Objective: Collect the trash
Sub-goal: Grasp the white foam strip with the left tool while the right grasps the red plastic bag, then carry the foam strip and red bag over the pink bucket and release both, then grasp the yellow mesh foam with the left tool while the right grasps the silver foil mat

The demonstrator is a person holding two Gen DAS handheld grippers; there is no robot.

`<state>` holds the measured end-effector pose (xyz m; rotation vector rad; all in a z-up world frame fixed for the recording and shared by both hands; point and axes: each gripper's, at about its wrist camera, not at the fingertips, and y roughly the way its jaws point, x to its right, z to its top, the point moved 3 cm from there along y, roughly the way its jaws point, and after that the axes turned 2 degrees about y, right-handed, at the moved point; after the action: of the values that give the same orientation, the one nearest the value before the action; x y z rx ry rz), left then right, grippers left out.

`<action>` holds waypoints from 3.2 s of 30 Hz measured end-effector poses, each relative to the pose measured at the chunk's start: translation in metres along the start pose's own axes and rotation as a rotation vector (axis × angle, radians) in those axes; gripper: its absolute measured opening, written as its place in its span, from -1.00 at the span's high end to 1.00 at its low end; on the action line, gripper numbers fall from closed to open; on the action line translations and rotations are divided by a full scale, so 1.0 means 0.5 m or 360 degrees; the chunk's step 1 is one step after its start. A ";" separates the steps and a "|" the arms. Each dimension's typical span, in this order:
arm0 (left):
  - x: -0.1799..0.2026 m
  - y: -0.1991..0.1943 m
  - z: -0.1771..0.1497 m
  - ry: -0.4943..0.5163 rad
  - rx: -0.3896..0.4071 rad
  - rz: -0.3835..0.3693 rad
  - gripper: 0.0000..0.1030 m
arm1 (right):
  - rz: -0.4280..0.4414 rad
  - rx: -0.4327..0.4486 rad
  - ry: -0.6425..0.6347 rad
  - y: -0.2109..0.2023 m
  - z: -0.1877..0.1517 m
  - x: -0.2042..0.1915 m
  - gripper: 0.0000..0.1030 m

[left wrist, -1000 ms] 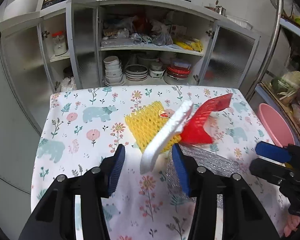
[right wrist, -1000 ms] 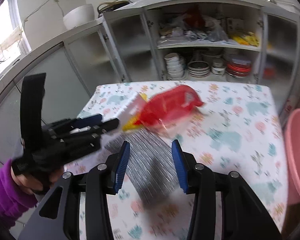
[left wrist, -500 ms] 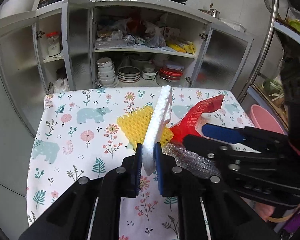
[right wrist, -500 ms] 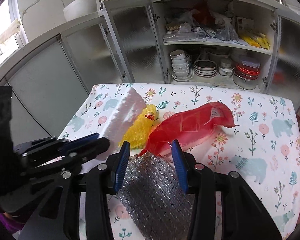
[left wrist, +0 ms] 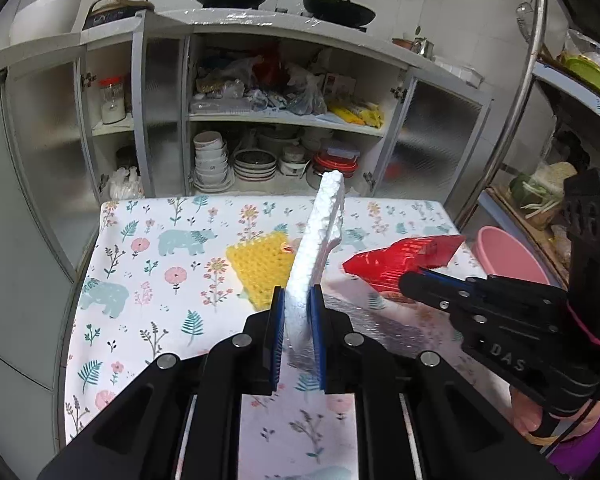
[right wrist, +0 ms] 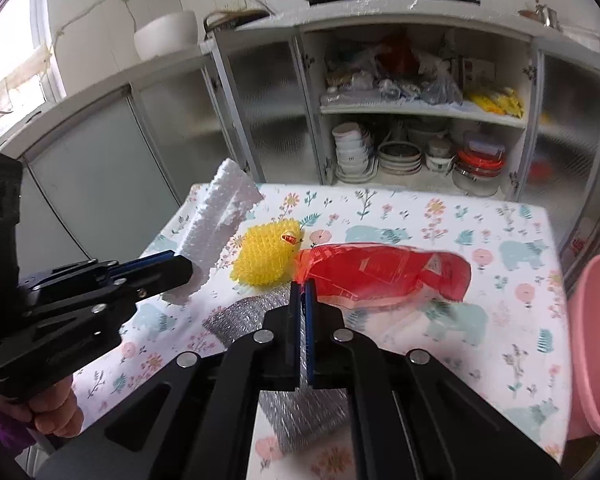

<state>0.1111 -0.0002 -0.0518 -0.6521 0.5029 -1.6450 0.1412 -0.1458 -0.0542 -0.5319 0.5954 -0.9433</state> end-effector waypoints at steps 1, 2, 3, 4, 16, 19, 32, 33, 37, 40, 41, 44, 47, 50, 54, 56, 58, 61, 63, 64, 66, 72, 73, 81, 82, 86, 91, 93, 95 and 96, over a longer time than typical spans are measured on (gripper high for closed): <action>0.010 -0.006 0.000 0.0005 0.0007 -0.0003 0.77 | 0.0001 0.0020 -0.0001 -0.018 -0.002 0.002 0.96; 0.019 -0.012 0.001 0.0008 0.0014 -0.0009 0.77 | 0.0000 0.0038 -0.0001 -0.034 -0.005 0.003 0.96; 0.026 -0.017 0.001 0.0013 0.0020 -0.0014 0.77 | 0.0000 0.0056 -0.0001 -0.049 -0.008 0.005 0.96; 0.032 -0.021 0.002 0.0018 0.0025 -0.0017 0.77 | 0.0001 0.0073 0.0002 -0.064 -0.011 0.008 0.96; 0.186 -0.041 0.021 0.0101 0.0072 -0.0151 0.77 | -0.0143 0.0270 0.0098 -0.236 -0.039 0.112 0.96; 0.239 -0.029 0.029 0.0130 0.0066 -0.0195 0.77 | -0.0197 0.0309 0.0149 -0.266 -0.045 0.157 0.96; 0.457 0.053 0.056 0.0278 0.0022 -0.0403 0.77 | -0.0433 0.0394 0.0345 -0.343 -0.074 0.366 0.96; 0.471 0.062 0.056 0.0285 0.0009 -0.0417 0.77 | -0.0445 0.0393 0.0350 -0.342 -0.074 0.374 0.96; 0.523 0.103 0.053 0.0312 -0.0037 -0.0455 0.77 | -0.0481 0.0371 0.0400 -0.335 -0.084 0.423 0.96; 0.547 0.133 0.051 0.0314 -0.0067 -0.0479 0.77 | -0.0485 0.0338 0.0436 -0.320 -0.092 0.450 0.96; 0.556 0.144 0.050 0.0314 -0.0079 -0.0488 0.77 | -0.0485 0.0328 0.0443 -0.316 -0.094 0.458 0.96; 0.578 0.173 0.052 0.0314 -0.0105 -0.0508 0.77 | -0.0497 0.0303 0.0453 -0.302 -0.102 0.477 0.96; 0.597 0.200 0.051 0.0327 -0.0126 -0.0510 0.77 | -0.0504 0.0281 0.0452 -0.289 -0.107 0.491 0.96; 0.606 0.224 0.046 0.0330 -0.0158 -0.0511 0.77 | -0.0508 0.0254 0.0452 -0.275 -0.110 0.502 0.96; 0.607 0.257 0.032 0.0318 -0.0203 -0.0491 0.77 | -0.0516 0.0217 0.0447 -0.257 -0.114 0.512 0.96; 0.608 0.269 0.027 0.0308 -0.0225 -0.0483 0.77 | -0.0528 0.0196 0.0448 -0.246 -0.116 0.519 0.96; 0.609 0.279 0.023 0.0307 -0.0240 -0.0479 0.76 | -0.0524 0.0187 0.0450 -0.240 -0.119 0.523 0.96; 0.608 0.289 0.021 0.0308 -0.0251 -0.0464 0.76 | -0.0531 0.0177 0.0435 -0.233 -0.121 0.527 0.96; 0.609 0.296 0.020 0.0296 -0.0264 -0.0462 0.76 | -0.0543 0.0158 0.0426 -0.228 -0.123 0.529 0.95; 0.609 0.298 0.019 0.0293 -0.0270 -0.0460 0.76 | -0.0553 0.0147 0.0427 -0.227 -0.125 0.529 0.95; 0.611 0.301 0.021 0.0288 -0.0270 -0.0456 0.73 | -0.0569 0.0125 0.0434 -0.222 -0.126 0.531 0.94; 0.612 0.294 0.023 0.0295 -0.0266 -0.0459 0.48 | -0.0587 0.0096 0.0435 -0.217 -0.133 0.535 0.67; 0.613 0.292 0.023 0.0297 -0.0262 -0.0460 0.46 | -0.0584 0.0096 0.0436 -0.217 -0.134 0.535 0.65; 0.610 0.260 0.035 0.0296 -0.0226 -0.0465 0.27 | -0.0596 0.0121 0.0438 -0.242 -0.133 0.527 0.50; 0.609 0.256 0.036 0.0295 -0.0222 -0.0466 0.27 | -0.0595 0.0126 0.0434 -0.246 -0.132 0.525 0.49; 0.595 0.226 0.041 0.0290 -0.0191 -0.0455 0.17 | -0.0579 0.0158 0.0402 -0.268 -0.127 0.499 0.48; 0.561 0.189 0.043 0.0272 -0.0171 -0.0423 0.07 | -0.0524 0.0194 0.0374 -0.291 -0.119 0.452 0.35; 0.541 0.169 0.043 0.0262 -0.0156 -0.0403 0.05 | -0.0493 0.0209 0.0354 -0.299 -0.117 0.425 0.27; 0.519 0.149 0.040 0.0241 -0.0141 -0.0391 0.03 | -0.0468 0.0215 0.0325 -0.305 -0.116 0.399 0.22; 0.512 0.142 0.039 0.0233 -0.0137 -0.0385 0.02 | -0.0454 0.0217 0.0310 -0.307 -0.116 0.385 0.19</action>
<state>0.1493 -0.2639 -0.0482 -0.6792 0.6224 -1.9171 0.1000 -0.3949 -0.0410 -0.4111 0.6344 -1.3073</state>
